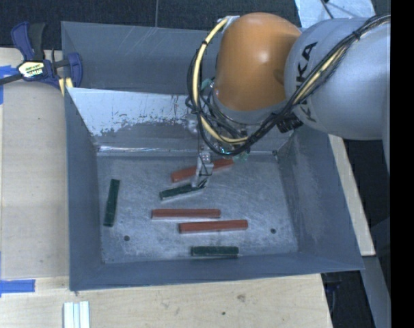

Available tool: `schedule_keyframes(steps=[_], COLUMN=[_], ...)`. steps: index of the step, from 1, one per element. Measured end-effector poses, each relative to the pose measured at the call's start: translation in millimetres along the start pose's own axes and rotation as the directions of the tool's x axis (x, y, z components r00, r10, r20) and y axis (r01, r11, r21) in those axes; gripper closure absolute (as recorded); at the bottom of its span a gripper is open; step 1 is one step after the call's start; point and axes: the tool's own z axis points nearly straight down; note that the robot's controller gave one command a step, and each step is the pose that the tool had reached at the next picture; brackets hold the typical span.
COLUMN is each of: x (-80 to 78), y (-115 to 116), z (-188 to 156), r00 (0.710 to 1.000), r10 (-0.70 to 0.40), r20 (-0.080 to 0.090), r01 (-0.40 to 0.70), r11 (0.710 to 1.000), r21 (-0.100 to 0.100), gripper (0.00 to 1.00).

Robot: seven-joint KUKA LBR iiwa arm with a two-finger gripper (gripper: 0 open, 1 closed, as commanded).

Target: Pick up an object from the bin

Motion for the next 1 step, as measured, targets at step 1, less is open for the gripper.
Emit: schedule_keyframes(steps=[1], x=[55.1], y=[35.5], z=[119.1], r00=[0.958], r10=[-0.286], r20=[0.0], r01=[0.286], r11=[0.958], r21=[0.0], gripper=[0.0])
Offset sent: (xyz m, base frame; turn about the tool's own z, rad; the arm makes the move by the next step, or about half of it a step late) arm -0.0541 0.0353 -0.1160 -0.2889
